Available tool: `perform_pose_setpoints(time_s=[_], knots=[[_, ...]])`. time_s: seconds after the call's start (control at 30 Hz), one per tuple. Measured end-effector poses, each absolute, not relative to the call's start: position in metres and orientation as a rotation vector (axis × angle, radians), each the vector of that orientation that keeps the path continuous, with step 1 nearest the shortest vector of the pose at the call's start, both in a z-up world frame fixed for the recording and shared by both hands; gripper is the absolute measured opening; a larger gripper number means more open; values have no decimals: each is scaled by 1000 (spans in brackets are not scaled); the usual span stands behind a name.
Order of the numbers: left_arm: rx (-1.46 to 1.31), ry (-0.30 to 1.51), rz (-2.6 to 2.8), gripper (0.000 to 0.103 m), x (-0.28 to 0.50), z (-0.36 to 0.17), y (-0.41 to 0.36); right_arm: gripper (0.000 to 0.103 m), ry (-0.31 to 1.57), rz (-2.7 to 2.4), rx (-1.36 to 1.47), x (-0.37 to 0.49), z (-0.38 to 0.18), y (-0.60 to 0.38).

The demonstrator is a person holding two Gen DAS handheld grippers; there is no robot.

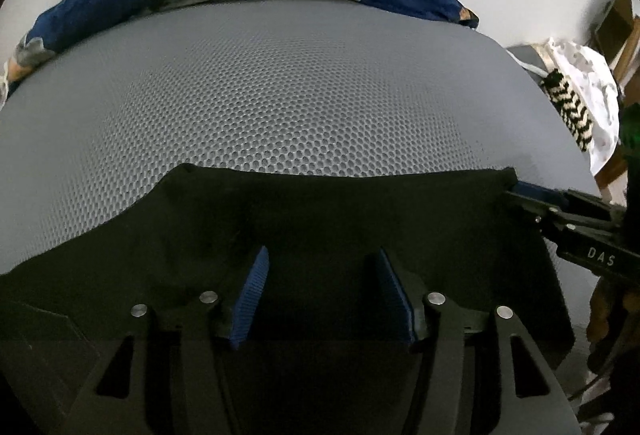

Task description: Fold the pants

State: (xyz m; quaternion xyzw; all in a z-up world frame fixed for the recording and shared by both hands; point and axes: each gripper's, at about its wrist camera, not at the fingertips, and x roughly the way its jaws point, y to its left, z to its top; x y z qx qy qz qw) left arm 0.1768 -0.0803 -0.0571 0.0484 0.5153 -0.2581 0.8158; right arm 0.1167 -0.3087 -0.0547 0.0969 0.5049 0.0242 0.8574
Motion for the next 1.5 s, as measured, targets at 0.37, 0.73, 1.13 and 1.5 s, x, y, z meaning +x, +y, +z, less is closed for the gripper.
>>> perform_pose_setpoints(time_s=[0.37,0.73,1.13,1.5], knots=[[120,1099,-502,74,168,-61,-77,40,1088,55,281,100,-52,-309],[112,1121,-470,74,149,-48,-57,42,1132,108,274,57,-52,-283],[29,1085,-412,74,113,-7,12,42,1164,250,244,45,-57,-228],[-357,1149,-203,74,96,-3,172,43,1174,329,209,50,-57,-194]])
